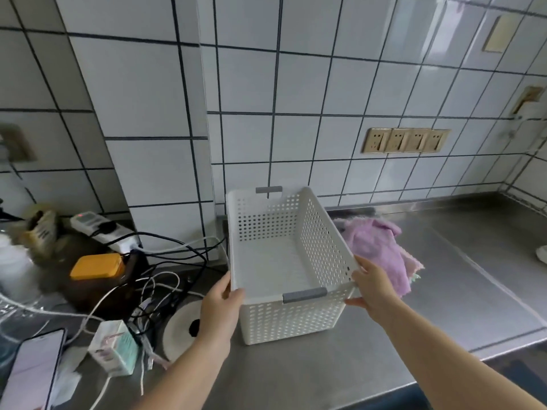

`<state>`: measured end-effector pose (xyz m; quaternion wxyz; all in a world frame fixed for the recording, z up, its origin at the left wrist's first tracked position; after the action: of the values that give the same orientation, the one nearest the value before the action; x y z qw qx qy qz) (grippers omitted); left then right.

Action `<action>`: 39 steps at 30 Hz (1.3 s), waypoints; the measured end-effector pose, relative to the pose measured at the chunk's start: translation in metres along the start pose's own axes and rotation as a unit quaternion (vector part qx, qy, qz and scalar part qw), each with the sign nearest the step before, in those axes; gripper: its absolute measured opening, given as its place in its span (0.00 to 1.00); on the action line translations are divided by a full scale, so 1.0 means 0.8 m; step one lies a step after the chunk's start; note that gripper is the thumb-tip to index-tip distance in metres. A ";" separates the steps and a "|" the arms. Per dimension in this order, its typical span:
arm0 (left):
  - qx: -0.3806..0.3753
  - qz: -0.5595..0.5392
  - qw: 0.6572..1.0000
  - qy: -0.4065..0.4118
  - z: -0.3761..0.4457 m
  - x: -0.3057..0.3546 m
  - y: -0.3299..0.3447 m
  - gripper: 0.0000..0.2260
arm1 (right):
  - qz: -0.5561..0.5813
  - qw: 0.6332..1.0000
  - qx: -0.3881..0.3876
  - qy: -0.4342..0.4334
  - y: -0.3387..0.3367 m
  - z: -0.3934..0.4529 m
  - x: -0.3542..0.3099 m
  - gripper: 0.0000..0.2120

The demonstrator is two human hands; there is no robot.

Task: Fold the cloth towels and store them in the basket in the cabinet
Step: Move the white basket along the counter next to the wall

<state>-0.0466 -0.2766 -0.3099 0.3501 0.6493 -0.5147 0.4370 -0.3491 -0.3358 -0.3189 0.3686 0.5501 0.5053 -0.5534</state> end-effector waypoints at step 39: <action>0.032 -0.022 0.999 0.038 0.128 0.036 -0.017 0.20 | 0.033 0.999 0.019 0.030 0.071 0.105 -0.014 0.19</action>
<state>-0.0099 -0.3767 -0.3218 0.3584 0.6541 -0.4723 0.4697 -0.3131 -0.4311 -0.3261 0.3606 0.5901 0.4867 -0.5337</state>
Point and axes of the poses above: each hand's wrist, its own z-axis towards the middle knuckle, its own y-axis out of the palm, x = y × z, the point moved 9 cm from there along z, towards the middle knuckle, and after that the axes turned 12 degrees about -y, right-handed, at the moved point
